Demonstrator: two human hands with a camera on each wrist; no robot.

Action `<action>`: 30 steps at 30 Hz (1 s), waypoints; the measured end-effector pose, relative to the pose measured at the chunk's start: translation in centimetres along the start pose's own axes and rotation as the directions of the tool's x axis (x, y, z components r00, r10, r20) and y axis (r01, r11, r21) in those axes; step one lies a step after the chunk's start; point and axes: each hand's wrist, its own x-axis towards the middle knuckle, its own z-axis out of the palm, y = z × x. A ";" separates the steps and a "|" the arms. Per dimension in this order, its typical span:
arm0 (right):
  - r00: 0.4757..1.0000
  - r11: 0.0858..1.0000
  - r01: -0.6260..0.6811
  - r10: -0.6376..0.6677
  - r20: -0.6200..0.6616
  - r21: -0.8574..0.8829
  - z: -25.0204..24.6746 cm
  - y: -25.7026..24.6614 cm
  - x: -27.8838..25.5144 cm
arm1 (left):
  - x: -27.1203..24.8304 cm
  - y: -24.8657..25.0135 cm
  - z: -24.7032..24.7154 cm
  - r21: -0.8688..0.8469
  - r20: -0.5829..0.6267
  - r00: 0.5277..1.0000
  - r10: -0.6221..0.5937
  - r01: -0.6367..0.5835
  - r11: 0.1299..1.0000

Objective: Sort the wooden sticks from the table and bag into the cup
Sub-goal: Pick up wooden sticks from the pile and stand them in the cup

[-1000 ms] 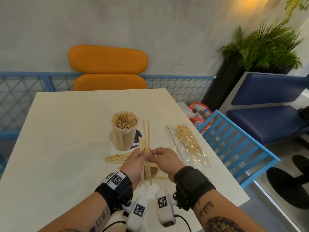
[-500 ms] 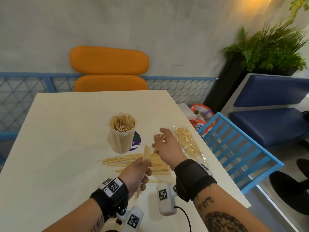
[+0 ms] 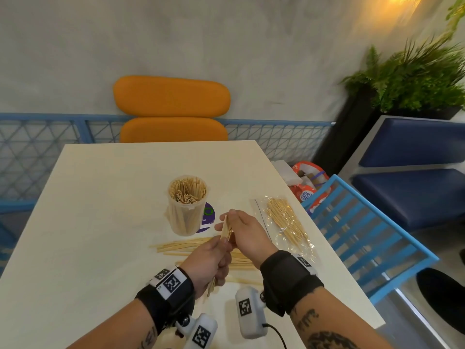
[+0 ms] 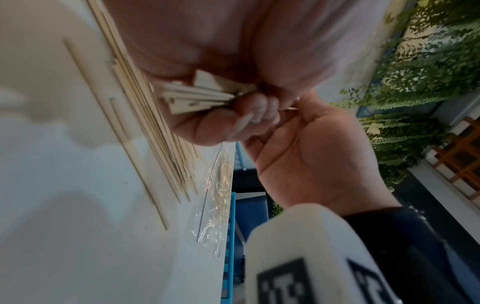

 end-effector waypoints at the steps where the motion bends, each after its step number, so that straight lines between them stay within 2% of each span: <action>1: 0.999 0.998 0.039 -0.039 0.001 -0.044 -0.2 0.2 0.1 | -0.1 0.0 -0.1 -0.020 0.010 1.000 -0.007 0.007 1.000; 4: 0.987 0.982 0.147 -0.137 0.086 -0.122 -1.0 0.6 0.0 | -0.2 0.1 -0.1 -0.087 0.038 0.999 -0.026 0.029 0.996; 7: 0.956 0.949 0.201 -0.135 0.261 -0.244 -1.7 0.6 -0.4 | -0.2 0.3 -0.2 -0.102 0.035 0.999 -0.028 0.031 0.994; 9: 0.948 0.929 0.234 -0.151 0.281 -0.288 -2.0 0.6 -0.7 | -0.2 0.4 -0.5 -0.094 0.023 1.000 -0.017 0.019 0.995; 11: 0.966 0.966 0.194 -0.157 0.207 -0.170 -2.1 0.5 -1.0 | -0.3 0.8 -0.6 -0.105 -0.015 0.999 0.032 -0.034 0.994; 13: 0.979 0.992 0.122 -0.113 0.170 -0.045 -2.0 0.5 -1.4 | -0.4 1.4 -0.8 -0.164 -0.102 0.983 0.150 -0.166 0.972; 16: 0.957 0.995 0.032 -0.004 0.291 -0.091 -1.2 0.9 -2.5 | -0.3 2.4 -1.1 -0.136 -0.241 0.920 0.308 -0.346 0.928; 19: 0.916 0.998 0.028 -0.003 0.402 -0.057 0.3 1.0 -3.5 | -0.5 2.6 -1.1 -0.001 -0.265 0.901 0.342 -0.355 0.935; 22: 0.930 0.996 -0.047 0.014 0.368 0.080 1.6 0.7 -4.0 | -1.2 2.8 -0.7 0.099 -0.201 0.921 0.335 -0.321 0.942; 24: 0.939 0.985 -0.086 0.030 0.342 0.150 2.1 0.5 -4.1 | -1.2 3.2 -1.0 0.152 -0.199 0.910 0.364 -0.338 0.929; 28: 0.961 0.991 -0.023 -0.015 0.277 0.133 2.1 -0.1 -3.2 | -1.0 5.5 -2.4 0.212 -0.223 0.815 0.535 -0.495 0.843; 30: 0.964 0.987 -0.007 -0.036 0.262 0.161 2.0 -0.7 -2.5 | -1.2 7.2 -3.0 0.263 -0.205 0.787 0.581 -0.528 0.808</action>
